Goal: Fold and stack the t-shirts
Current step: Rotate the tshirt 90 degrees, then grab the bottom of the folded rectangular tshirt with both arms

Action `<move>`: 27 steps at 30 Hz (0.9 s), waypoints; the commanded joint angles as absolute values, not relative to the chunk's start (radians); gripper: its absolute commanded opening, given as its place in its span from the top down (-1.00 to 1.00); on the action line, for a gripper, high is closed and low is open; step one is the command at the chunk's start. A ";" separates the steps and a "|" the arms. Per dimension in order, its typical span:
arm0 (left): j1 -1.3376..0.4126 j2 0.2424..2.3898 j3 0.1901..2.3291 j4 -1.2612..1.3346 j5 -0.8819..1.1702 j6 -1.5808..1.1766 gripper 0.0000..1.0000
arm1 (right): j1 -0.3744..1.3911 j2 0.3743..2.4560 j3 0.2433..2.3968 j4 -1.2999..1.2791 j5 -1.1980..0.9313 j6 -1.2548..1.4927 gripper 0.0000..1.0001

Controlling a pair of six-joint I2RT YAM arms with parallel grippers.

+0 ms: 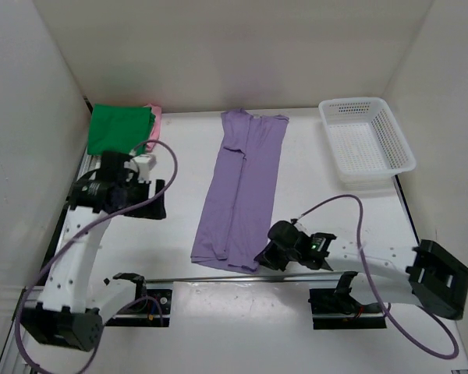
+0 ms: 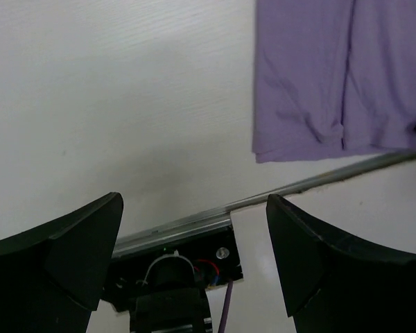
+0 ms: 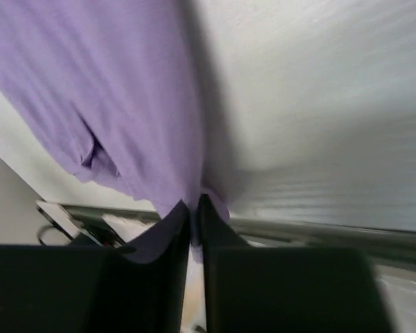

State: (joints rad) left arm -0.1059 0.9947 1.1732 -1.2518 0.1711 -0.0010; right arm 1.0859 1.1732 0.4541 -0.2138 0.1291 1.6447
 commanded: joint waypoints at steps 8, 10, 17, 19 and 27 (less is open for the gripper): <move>-0.563 1.172 0.912 -0.772 0.104 0.000 -0.84 | 1.017 0.992 0.545 -0.451 0.164 1.273 -0.07; -0.540 1.250 0.882 -0.761 0.202 0.000 -0.78 | 1.017 1.003 0.534 -0.398 0.132 1.284 -0.07; -0.568 1.540 0.919 -0.816 0.342 0.000 -0.61 | 1.008 1.066 0.462 -0.313 0.092 1.335 -0.09; -0.568 1.598 0.919 -0.816 0.362 0.000 -0.61 | 0.999 1.092 0.462 -0.292 0.063 1.310 -0.09; -0.568 1.650 0.893 -0.804 0.440 0.000 -0.25 | 0.999 1.190 0.408 -0.157 -0.069 1.321 -0.09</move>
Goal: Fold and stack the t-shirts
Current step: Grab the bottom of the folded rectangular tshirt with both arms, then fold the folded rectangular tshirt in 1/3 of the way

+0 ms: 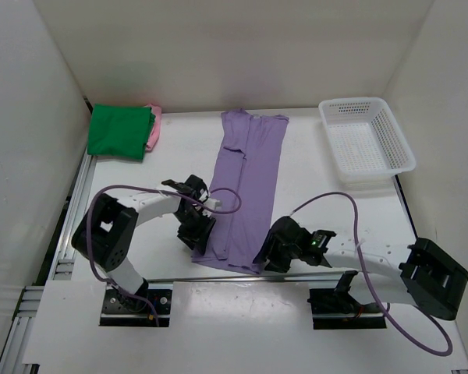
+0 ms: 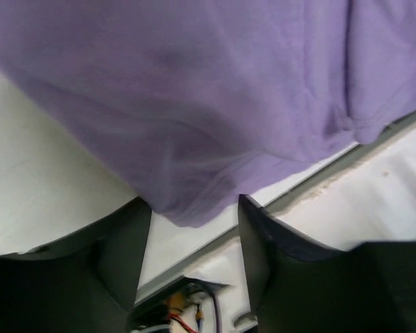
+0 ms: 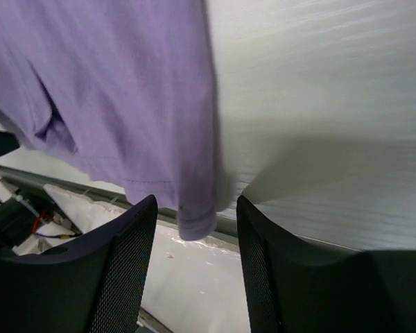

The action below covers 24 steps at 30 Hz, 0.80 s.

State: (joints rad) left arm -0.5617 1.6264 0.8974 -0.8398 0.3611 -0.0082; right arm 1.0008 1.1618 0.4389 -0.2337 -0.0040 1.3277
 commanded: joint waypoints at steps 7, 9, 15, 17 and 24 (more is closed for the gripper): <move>-0.588 1.643 0.893 -0.824 0.518 0.000 0.80 | 0.999 1.273 0.440 -0.132 -0.184 1.258 0.26; -0.588 1.615 0.904 -0.834 0.518 0.000 0.80 | 0.999 1.282 0.452 -0.132 -0.218 1.243 0.74; -0.574 1.552 1.037 -0.992 0.557 0.000 0.80 | 0.893 1.114 0.595 -0.339 -0.134 1.145 1.00; -0.517 1.571 1.149 -1.055 0.597 0.000 0.80 | 0.801 1.077 0.659 -0.414 -0.121 1.068 1.00; -0.388 1.854 1.579 -1.218 0.624 0.000 0.80 | 0.450 1.346 0.960 -0.488 -0.242 0.749 1.00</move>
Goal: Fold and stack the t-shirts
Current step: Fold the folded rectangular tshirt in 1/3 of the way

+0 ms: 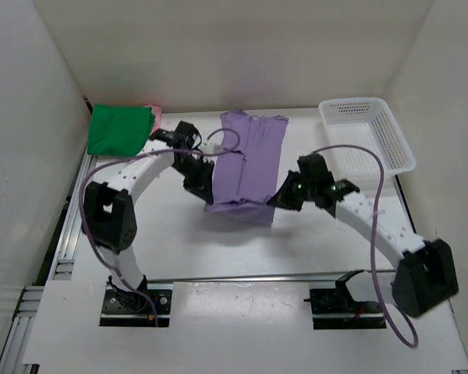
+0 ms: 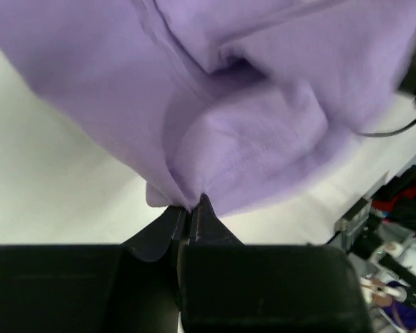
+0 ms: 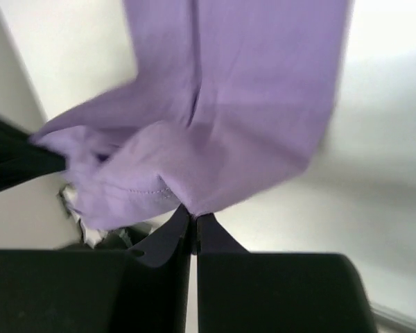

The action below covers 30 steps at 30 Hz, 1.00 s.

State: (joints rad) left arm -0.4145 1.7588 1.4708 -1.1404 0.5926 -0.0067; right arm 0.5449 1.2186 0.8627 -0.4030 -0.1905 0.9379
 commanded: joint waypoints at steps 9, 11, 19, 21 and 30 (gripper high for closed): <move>-0.365 2.230 2.127 -1.215 0.535 0.000 0.80 | 0.267 1.817 1.417 -0.479 -0.340 0.626 1.00; -0.354 2.259 2.178 -1.180 0.535 0.000 0.80 | 0.247 1.902 1.468 -0.479 -0.392 0.626 1.00; -0.288 2.333 2.184 -1.020 0.514 0.000 0.37 | 0.210 2.140 1.666 -0.499 -0.440 0.643 0.48; -0.259 2.347 2.184 -0.999 0.514 0.000 -0.07 | 0.210 2.175 1.718 -0.512 -0.469 0.643 0.17; -0.189 2.197 2.075 -0.970 0.279 0.000 -0.63 | 0.204 1.947 1.640 -0.609 -0.232 0.611 -0.23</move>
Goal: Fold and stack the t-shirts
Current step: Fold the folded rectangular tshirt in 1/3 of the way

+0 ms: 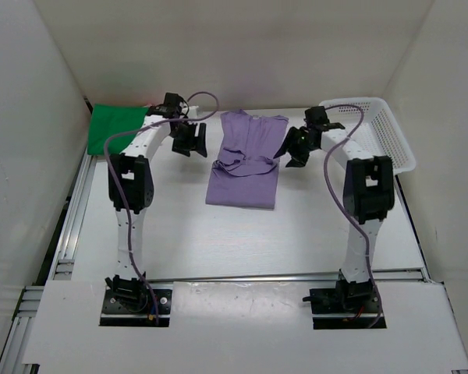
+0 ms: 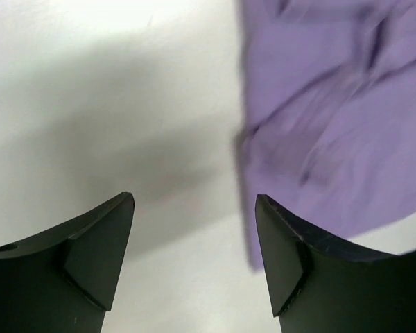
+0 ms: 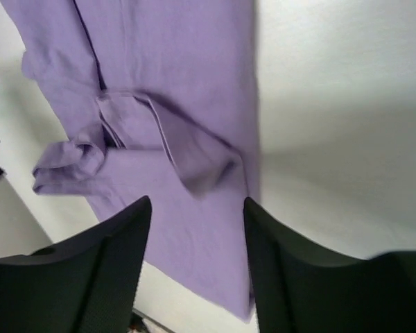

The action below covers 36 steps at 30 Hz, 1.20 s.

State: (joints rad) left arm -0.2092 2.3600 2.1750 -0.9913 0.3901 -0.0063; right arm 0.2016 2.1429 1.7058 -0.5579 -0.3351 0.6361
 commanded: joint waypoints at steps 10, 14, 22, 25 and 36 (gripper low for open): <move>-0.307 2.092 1.657 -0.969 0.448 0.000 -0.60 | 0.325 1.827 1.131 -0.439 -0.365 0.751 -0.33; -0.307 2.164 1.722 -0.969 0.457 0.000 -0.63 | 0.336 1.850 1.078 -0.350 -0.365 0.816 -0.33; -0.365 2.197 1.690 -0.971 0.488 0.000 0.07 | 0.345 1.905 1.062 -0.316 -0.422 0.845 0.26; -0.376 2.221 1.690 -0.962 0.473 0.000 0.79 | 0.334 1.893 1.062 -0.343 -0.382 0.845 0.85; -0.425 1.903 1.375 -0.954 0.313 0.000 0.79 | 0.373 1.706 0.950 -0.456 -0.393 0.664 0.99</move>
State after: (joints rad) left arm -0.3874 2.0571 1.4654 -0.9298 0.4023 -0.0093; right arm 0.3481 1.8088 1.0153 -0.3748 -0.4000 0.7570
